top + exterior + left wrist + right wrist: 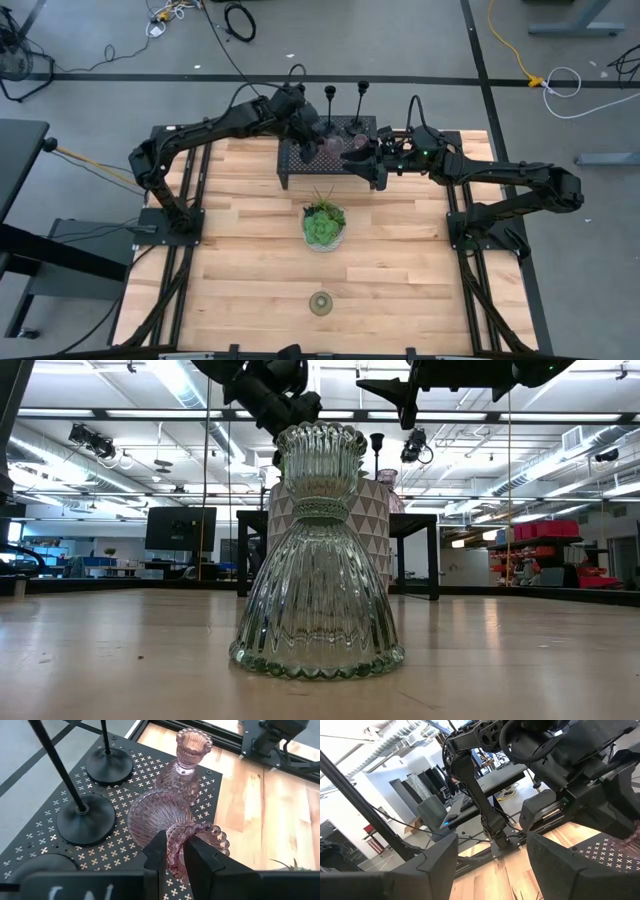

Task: Pick & Place candle stick holders
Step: Put the pink glass candle holder on the shelf aligned with the middle black candle holder

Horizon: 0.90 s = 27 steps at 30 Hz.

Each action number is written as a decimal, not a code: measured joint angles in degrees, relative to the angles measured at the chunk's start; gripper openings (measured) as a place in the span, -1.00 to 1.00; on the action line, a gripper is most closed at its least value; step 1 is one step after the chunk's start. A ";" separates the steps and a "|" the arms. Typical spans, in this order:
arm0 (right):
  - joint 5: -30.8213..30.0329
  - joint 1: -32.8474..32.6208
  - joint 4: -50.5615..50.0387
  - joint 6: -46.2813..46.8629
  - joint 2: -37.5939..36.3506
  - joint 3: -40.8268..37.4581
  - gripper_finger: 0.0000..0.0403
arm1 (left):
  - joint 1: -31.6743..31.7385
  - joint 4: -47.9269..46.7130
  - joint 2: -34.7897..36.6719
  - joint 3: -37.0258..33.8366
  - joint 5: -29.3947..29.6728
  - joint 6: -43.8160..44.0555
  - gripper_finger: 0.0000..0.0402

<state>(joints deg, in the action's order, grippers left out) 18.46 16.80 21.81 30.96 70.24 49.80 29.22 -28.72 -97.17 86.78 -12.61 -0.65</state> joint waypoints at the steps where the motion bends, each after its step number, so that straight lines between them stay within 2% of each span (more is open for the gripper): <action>1: -0.01 -0.01 -0.01 -0.01 0.00 0.00 0.17 | -0.01 -0.01 0.00 0.00 -0.03 0.01 -0.68; 5: 0.01 0.00 -0.01 0.00 0.00 0.00 0.17 | -0.22 -0.06 0.00 0.00 -0.02 0.00 -0.64; 15: 0.00 -0.02 0.01 0.00 0.00 0.00 0.17 | -0.23 0.12 -0.26 0.02 0.95 0.25 -0.35; 27: 0.01 0.00 0.00 -0.02 0.00 0.00 0.17 | -0.32 1.23 -0.33 0.02 2.46 -0.03 -0.34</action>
<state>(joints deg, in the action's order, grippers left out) 18.48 16.79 21.81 30.94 70.24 49.80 28.91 -27.49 -97.49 86.80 -10.15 -0.69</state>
